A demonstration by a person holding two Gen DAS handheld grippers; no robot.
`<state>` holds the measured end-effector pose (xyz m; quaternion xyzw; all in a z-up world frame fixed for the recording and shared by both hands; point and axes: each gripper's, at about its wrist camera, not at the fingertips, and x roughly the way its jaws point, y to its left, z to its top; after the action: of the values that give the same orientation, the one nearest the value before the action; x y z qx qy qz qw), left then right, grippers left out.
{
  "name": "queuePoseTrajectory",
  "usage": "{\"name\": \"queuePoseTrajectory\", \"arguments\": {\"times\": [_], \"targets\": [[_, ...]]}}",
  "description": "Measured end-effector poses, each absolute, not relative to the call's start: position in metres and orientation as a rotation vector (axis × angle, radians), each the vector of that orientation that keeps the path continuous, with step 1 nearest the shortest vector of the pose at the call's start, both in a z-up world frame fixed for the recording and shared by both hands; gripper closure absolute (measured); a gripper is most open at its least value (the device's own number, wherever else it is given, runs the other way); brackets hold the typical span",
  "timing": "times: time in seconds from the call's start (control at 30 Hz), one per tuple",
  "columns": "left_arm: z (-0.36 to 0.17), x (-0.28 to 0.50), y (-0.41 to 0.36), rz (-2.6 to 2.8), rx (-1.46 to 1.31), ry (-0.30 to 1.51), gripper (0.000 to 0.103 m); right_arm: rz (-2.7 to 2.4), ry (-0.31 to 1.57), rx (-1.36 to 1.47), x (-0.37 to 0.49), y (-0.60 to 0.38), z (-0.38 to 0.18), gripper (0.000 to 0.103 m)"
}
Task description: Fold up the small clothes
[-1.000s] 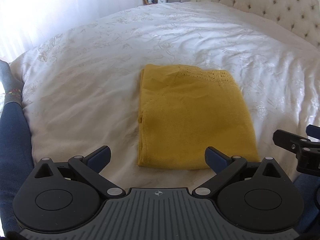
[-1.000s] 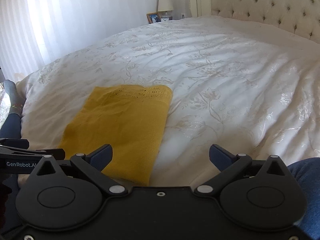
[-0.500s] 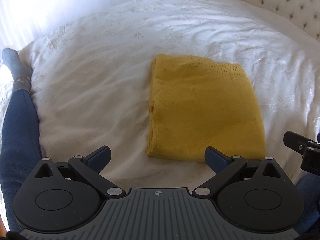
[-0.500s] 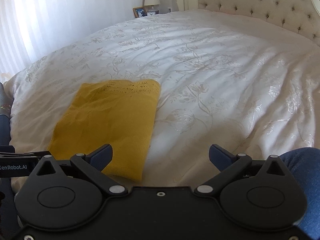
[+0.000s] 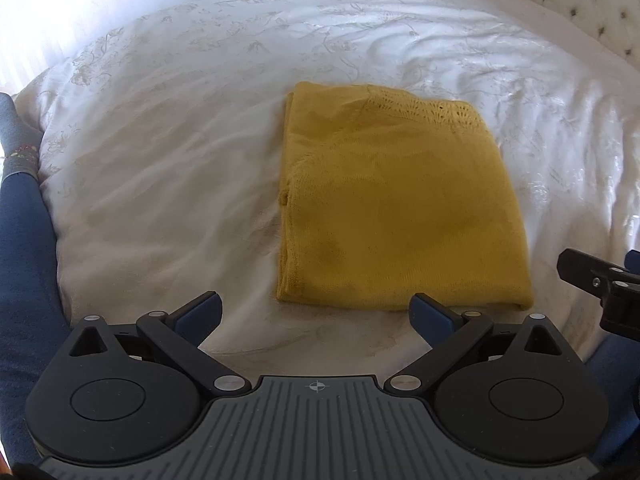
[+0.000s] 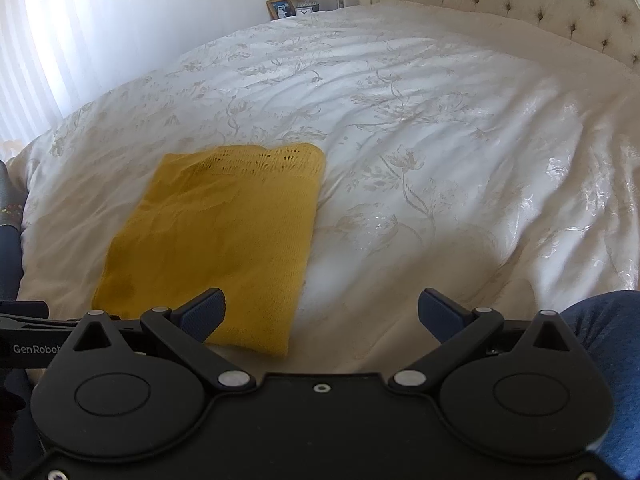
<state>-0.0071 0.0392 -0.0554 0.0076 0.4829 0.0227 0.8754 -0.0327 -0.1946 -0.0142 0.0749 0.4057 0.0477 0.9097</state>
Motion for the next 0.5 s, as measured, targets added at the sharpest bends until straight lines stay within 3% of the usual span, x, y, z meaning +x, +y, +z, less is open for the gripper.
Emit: {"name": "queuePoseTrajectory", "arguments": {"times": [0.5], "targets": [[-0.0599,0.0007,0.0391,0.036,0.015,1.037,0.002,0.109,0.873,0.176,-0.0229,-0.1932,-0.0193,0.001]]}}
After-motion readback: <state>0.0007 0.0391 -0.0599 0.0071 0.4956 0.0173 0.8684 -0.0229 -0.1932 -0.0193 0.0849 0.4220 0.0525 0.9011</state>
